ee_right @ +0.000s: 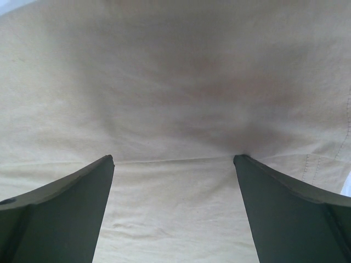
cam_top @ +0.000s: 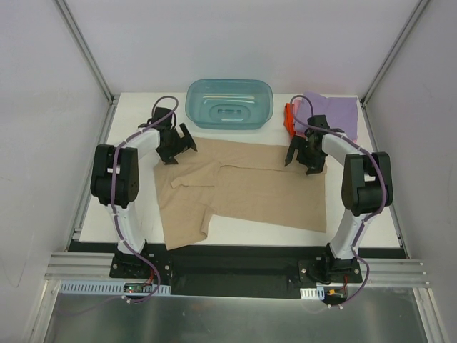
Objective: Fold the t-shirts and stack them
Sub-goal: Fold the flattened tshirt in 1/3 of the way
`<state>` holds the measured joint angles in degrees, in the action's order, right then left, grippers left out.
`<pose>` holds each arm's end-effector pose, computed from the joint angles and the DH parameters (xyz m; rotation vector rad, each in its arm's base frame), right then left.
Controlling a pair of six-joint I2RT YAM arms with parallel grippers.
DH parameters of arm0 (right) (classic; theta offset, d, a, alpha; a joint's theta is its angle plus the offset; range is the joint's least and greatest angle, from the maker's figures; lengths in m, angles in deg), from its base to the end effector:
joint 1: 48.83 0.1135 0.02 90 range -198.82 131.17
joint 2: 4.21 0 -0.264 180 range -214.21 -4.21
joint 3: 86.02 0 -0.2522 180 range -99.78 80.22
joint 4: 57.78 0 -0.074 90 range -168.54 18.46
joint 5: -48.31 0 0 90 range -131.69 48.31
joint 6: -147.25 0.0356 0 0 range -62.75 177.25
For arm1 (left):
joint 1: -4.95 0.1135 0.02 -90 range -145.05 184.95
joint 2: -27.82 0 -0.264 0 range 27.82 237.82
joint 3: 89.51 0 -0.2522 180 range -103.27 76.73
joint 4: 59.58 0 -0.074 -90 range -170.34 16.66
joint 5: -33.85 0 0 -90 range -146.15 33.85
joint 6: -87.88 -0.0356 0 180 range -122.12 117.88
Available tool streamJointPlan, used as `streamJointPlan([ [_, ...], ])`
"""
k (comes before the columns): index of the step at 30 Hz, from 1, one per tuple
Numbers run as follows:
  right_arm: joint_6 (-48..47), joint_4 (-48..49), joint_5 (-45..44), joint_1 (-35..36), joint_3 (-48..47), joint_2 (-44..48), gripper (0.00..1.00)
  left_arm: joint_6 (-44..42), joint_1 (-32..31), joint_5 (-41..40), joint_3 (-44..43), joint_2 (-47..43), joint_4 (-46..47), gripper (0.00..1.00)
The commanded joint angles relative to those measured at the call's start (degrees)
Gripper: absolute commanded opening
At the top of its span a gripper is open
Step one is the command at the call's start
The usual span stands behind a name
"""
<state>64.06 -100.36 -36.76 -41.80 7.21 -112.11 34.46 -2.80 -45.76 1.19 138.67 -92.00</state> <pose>0.3816 0.0501 0.1757 -0.0322 2.6900 0.1907 0.4080 -0.0620 0.1794 -0.5673 2.5128 -0.5327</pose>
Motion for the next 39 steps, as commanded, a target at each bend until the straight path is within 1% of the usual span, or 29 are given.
streamJointPlan([
  [1, 0.3, 1.0, -1.9, -0.9, -3.1, -1.9, 0.97, -3.6, 1.2, -3.7, -3.3, 2.1, -0.7, 0.99],
  [7, 0.8, 4.0, -1.8, -1.0, -2.4, -0.8, 0.97, -4.2, 1.2, -5.2, -5.1, 0.3, -0.9, 0.99],
  [9, 1.6, 4.8, -2.6, -0.9, -1.8, 0.9, 0.97, -4.8, 1.2, -5.9, -5.4, -0.9, -1.0, 0.99],
  [11, 1.9, 6.4, -2.6, -0.9, 0.8, 3.7, 0.97, -4.9, 1.2, -6.5, -5.4, -2.6, -1.1, 0.99],
  [16, 3.5, 11.4, -4.5, -0.9, 7.3, 10.5, 0.97, -3.6, 1.1, -7.8, -3.6, -7.0, -1.2, 0.99],
  [19, 3.6, 11.9, -7.3, -0.9, 9.1, 13.7, 0.97, -2.2, 0.9, -7.8, -1.4, -9.9, -1.1, 0.99],
  [23, 3.4, 11.3, -10.1, -0.8, 11.5, 17.0, 0.97, -2.7, 0.3, -9.6, 1.5, -14.4, -1.7, 0.99],
  [25, 3.5, 10.4, -11.3, -0.8, 12.9, 18.4, 0.97, -2.5, 0.2, -8.9, 3.8, -16.4, -2.4, 0.99],
  [26, 3.8, 10.4, -11.3, -0.9, 13.7, 20.4, 0.97, -2.3, 0.1, -8.9, 5.0, -18.9, -3.0, 0.99],
  [31, 5.0, 10.1, -12.0, -0.9, 19.1, 28.2, 0.97, -0.8, -0.5, -8.2, 14.7, -27.2, -4.6, 0.99],
  [33, 6.0, 9.9, -10.1, -0.8, 21.2, 30.5, 0.97, 0.0, -0.9, -7.6, 18.8, -30.9, -7.1, 0.99],
  [34, 6.3, 10.0, -9.3, -0.9, 23.6, 33.8, 0.97, 0.3, -1.7, -7.6, 20.5, -33.8, -7.8, 0.99],
  [35, 6.6, 9.9, -8.9, -0.9, 24.7, 35.4, 0.97, 0.7, -2.2, -7.6, 22.2, -35.4, -8.6, 0.99],
  [36, 7.0, 9.4, -8.7, -0.9, 25.5, 37.0, 0.97, 1.6, -3.0, -7.5, 25.7, -37.1, -9.5, 0.99],
  [37, 7.0, 8.8, -9.0, -0.8, 26.4, 39.8, 0.97, 2.0, -3.8, -7.1, 27.2, -40.3, -10.4, 0.99],
  [39, 6.9, 6.2, -9.8, -0.8, 28.3, 42.1, 0.97, 4.1, -7.1, -7.1, 31.3, -43.3, -13.6, 0.99],
])
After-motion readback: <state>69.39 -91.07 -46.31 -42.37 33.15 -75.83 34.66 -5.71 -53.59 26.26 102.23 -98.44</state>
